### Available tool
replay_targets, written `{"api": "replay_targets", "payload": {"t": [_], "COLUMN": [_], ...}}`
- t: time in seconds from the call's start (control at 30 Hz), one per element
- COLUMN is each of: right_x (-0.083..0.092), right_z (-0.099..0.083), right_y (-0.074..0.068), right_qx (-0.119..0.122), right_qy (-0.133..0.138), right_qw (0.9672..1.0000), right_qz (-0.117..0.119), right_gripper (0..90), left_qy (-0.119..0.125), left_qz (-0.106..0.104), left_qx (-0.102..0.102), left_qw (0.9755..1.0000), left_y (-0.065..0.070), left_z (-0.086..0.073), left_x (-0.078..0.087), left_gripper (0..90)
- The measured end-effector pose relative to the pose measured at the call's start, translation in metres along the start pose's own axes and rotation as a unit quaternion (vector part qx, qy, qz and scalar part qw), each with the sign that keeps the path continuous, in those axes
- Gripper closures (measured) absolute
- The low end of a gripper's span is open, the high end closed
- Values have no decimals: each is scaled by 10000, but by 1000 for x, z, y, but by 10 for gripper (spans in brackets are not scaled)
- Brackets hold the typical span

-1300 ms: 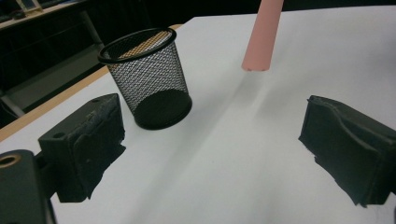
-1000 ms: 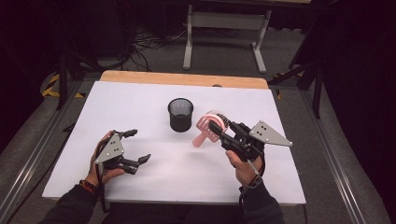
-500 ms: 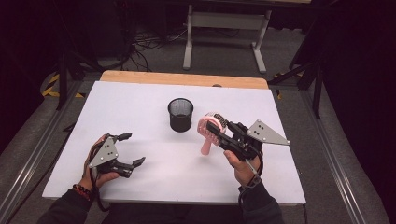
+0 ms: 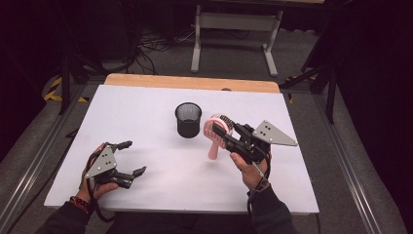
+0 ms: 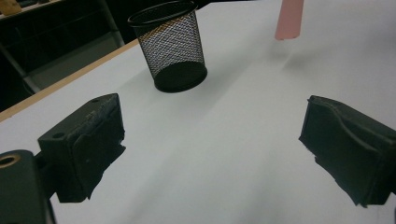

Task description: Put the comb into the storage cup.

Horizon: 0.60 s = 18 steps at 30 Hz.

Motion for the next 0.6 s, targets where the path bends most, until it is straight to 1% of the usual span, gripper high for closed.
{"api": "replay_targets", "payload": {"t": [0.1,0.17,0.27,0.4,0.47,0.6], "right_x": [-4,-7,-11,-16,-18,-22], "right_z": [5,8,14,21,24,28], "right_y": [1,3,4,7,9,12], "right_qx": [23,70,72,144,188,228], "right_qy": [-19,-40,-14,0,9,22], "right_qw": [10000,10000,10000,9999,9998,9996], "right_qz": [-18,-38,-53,-87,-113,-154], "right_gripper": [633,633,633,633,633,633], "left_qy": [-5,-15,11,-25,-18,-29], "left_qz": [-7,13,-15,57,32,6], "left_qx": [24,-6,16,4,42,46], "left_qw": [10000,10000,10000,10000,10000,10000], "left_y": [0,0,1,0,1,2], "left_z": [-1,-1,-1,-2,-3,-3], "left_x": [2,3,3,4,5,4], "left_gripper": [69,68,68,71,71,72]}}
Point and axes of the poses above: each handheld gripper's, and its own axes: x roughly backward along the jaws, z roughly out of its top, y roughly to its right, the point moved 5 cm from there along -x, roughly forward along the jaws, and after that the axes turned 3 degrees about y, right-handed, at the moved point
